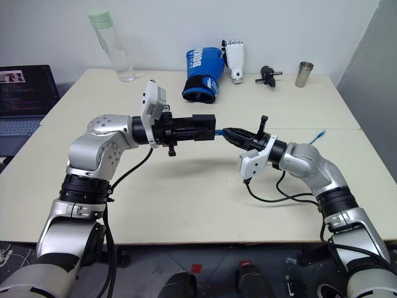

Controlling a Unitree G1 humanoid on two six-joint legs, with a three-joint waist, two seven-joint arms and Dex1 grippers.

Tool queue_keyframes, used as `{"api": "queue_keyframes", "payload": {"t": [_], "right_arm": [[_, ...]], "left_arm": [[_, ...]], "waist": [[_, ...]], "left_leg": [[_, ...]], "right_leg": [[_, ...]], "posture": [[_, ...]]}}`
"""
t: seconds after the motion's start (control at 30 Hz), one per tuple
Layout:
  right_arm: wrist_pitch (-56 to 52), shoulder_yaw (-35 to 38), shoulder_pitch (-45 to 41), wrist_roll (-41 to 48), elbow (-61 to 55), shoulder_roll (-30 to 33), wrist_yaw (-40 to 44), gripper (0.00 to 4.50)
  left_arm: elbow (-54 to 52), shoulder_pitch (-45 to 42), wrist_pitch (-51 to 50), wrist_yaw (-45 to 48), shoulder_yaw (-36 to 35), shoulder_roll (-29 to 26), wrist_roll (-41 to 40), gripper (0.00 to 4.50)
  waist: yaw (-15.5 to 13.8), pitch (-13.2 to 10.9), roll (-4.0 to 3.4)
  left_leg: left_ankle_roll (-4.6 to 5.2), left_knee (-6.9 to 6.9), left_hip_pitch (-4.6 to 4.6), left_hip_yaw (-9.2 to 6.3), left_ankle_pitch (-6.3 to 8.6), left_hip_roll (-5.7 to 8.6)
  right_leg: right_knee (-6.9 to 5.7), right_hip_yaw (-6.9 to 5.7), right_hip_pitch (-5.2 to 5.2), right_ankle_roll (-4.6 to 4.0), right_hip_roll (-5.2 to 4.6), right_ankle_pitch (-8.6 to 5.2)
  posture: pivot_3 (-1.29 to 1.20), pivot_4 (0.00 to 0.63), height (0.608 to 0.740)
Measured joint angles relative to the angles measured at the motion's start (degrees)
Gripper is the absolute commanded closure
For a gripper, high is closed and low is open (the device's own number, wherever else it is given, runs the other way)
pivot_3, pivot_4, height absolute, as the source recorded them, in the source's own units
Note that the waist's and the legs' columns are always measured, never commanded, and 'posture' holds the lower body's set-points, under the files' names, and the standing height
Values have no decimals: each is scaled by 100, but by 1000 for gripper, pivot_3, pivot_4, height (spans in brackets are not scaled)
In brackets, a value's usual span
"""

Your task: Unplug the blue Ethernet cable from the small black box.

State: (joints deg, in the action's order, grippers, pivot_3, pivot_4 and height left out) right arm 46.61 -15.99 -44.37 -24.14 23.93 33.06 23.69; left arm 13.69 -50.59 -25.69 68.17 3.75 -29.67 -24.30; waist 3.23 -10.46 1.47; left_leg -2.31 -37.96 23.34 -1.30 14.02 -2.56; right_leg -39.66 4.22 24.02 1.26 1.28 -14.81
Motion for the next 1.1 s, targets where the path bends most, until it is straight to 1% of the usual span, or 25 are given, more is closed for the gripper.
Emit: {"api": "queue_keyframes", "payload": {"t": [0.13, 0.2, 0.23, 0.27, 0.33, 0.4, 0.43, 0.53, 0.6, 0.67, 0.77, 0.9, 1.1], "right_arm": [[-602, -9, 98, 985, -325, 0, 861, 2287], [-1459, -13, 255, 1943, -870, 50, 1660, 1845], [-1920, -12, 300, 2389, -1161, 79, 1993, 1770], [-2575, -3, 345, 2904, -1511, 153, 2358, 1528], [-3618, 83, 356, 3647, -1975, 300, 2755, 1429], [-5247, 309, 338, 4709, -2549, 487, 3009, 1429], [-6055, 480, 292, 5225, -2793, 544, 3024, 1429], [-7478, 726, 121, 6141, -3084, 538, 2955, 1429], [-8579, 871, -162, 6756, -3032, 446, 2814, 1429], [-9186, 969, -371, 7001, -2940, 343, 2691, 1429], [-9557, 1016, -461, 7038, -2713, 181, 2584, 1429], [-9777, 998, -680, 6901, -2127, 25, 2687, 1429], [-9927, 889, -813, 6754, -1916, -65, 3071, 1429]], "left_arm": [[151, -4, -205, 149, -28, -75, -102, 3716], [296, -32, -481, 276, -40, -124, -212, 3716], [383, -43, -614, 317, -43, -161, -246, 3716], [460, -52, -777, 402, -46, -193, -294, 3716], [547, -69, -1017, 544, -52, -242, -406, 3716], [736, -129, -1226, 705, -98, -293, -495, 3716], [823, -145, -1319, 771, -141, -322, -515, 3716], [976, -198, -1491, 898, -197, -342, -612, 3716], [1073, -286, -1645, 1044, -200, -345, -704, 3716], [1082, -361, -1668, 1167, -200, -349, -729, 3716], [1082, -405, -1692, 1282, -198, -369, -733, 3716], [1068, -504, -1886, 1345, -200, -343, -837, 3716], [955, -603, -2054, 1361, -224, -334, -960, 3716]], "waist": [[-1, 0, 0], [-3, 0, 0], [-2, 0, 0], [-4, -1, -1], [-9, -1, -1], [-21, -2, -3], [-21, -2, -3], [-16, -2, -3], [-9, -2, -3], [-10, -2, -3], [-11, -2, -3], [-11, -2, -4], [-9, -2, -4]], "left_leg": [[0, 1, 0, -3, 0, 0], [1, 0, 0, -7, 0, -1], [1, 0, 1, -7, 0, -1], [1, 0, 0, -9, 0, -1], [1, -2, 1, -12, 0, -2], [1, -3, 0, -14, 0, -2], [1, -4, -1, -14, 0, -2], [1, -4, -3, -16, 0, -4], [3, -4, -3, -14, -1, -5], [3, -3, -3, -14, -1, -5], [4, -1, -1, -11, 0, -5], [4, -1, 12, -13, 0, -5], [5, 2, 12, -13, 1, -5]], "right_leg": [[0, -3, 0, 0, 0, 0], [-2, -7, -2, 0, 1, 0], [-4, -7, -1, 0, 0, 0], [-7, -9, -1, 0, 0, 0], [-10, -12, -1, 0, 0, -1], [-17, -15, -1, -3, 0, -2], [-18, -15, 0, -1, 1, -5], [-24, -16, 2, 7, 6, -14], [-27, -15, 5, 4, 8, -14], [-26, -15, 5, 6, 8, -17], [-23, -13, 6, 14, 8, -24], [-22, -16, 17, 13, 8, -24], [-19, -16, 18, 14, 8, -25]], "posture": [[0, 150, 740], [0, 150, 740], [0, 150, 740], [0, 150, 740], [0, 150, 740], [0, 150, 740], [0, 150, 740], [0, 150, 740], [0, 150, 740], [0, 150, 740], [0, 150, 740], [0, 150, 740], [0, 150, 740]]}}
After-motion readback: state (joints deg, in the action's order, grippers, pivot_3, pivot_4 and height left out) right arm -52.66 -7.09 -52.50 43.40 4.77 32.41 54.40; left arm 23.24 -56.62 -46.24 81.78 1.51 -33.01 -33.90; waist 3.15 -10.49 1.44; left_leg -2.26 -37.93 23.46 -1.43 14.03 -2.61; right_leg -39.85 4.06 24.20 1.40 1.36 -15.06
